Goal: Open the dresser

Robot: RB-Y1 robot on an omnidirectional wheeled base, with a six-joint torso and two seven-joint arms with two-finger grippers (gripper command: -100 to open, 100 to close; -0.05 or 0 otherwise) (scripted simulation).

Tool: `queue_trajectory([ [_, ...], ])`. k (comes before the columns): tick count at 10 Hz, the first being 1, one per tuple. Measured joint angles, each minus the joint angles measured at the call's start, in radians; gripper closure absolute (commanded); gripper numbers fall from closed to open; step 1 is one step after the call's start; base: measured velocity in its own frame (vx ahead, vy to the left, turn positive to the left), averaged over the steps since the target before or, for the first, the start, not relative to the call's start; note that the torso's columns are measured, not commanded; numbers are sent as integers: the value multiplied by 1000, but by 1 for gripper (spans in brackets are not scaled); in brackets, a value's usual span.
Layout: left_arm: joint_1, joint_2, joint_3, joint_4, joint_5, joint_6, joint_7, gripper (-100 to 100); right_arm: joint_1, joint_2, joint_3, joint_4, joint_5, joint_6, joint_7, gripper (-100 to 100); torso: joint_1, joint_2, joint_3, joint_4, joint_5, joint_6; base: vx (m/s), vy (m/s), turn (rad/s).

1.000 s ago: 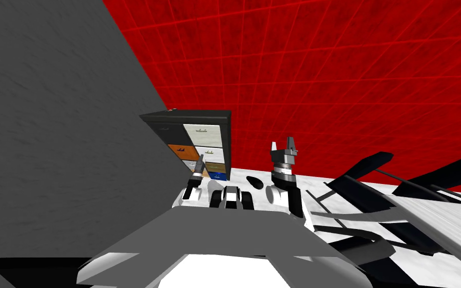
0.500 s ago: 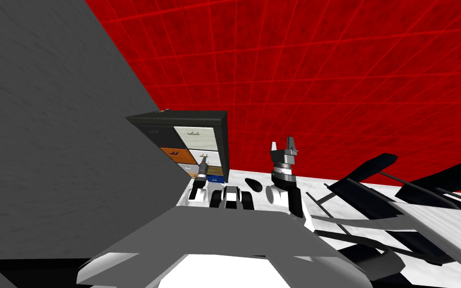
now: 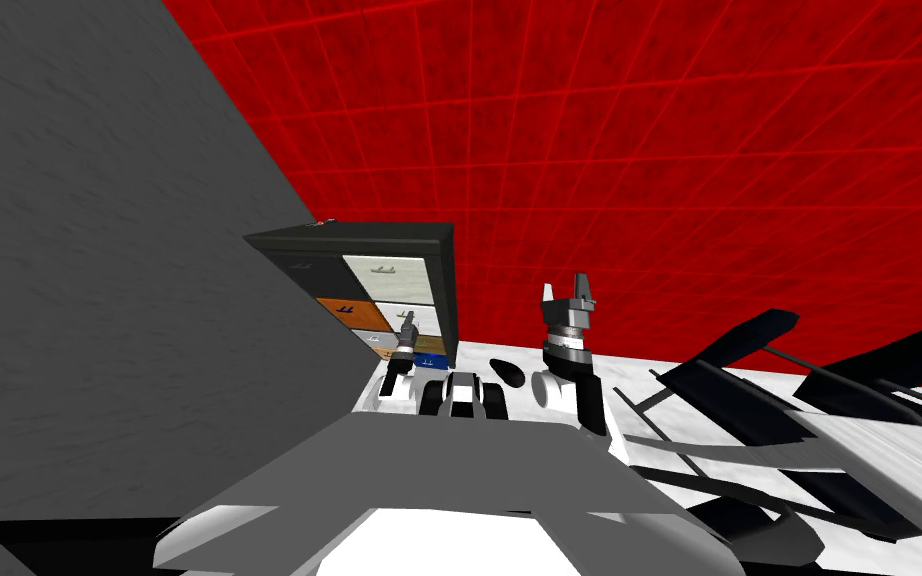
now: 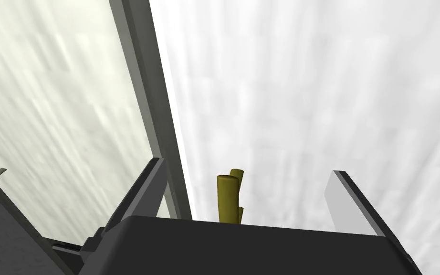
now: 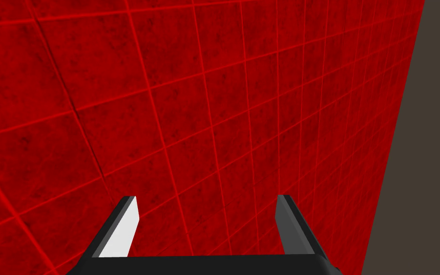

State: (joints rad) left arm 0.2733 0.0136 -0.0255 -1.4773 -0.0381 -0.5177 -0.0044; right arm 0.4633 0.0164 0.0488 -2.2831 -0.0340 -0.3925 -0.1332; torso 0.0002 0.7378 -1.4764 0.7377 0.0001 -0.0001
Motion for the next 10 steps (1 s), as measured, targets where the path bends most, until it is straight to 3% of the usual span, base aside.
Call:
queue_trajectory([
  [1,2,-2,-2,14,-1,-14,-1,100,0,0,0,0,0,0,0,0,0,6,3,2,0,0,-39,5,13],
  [2,0,-3,-3,11,-1,-23,-1,-100,0,0,0,0,0,0,0,0,2,-1,1,-2,2,1,-17,0,-8],
  [7,-3,96,-9,-4,-2,-5,3,-100,0,0,0,0,0,0,0,0,1,1,1,1,0,0,-8,35,-24],
  [10,-17,102,-23,-27,-3,46,16,-100,0,0,0,0,0,0,0,0,0,1,1,1,0,0,-41,92,-50],
])
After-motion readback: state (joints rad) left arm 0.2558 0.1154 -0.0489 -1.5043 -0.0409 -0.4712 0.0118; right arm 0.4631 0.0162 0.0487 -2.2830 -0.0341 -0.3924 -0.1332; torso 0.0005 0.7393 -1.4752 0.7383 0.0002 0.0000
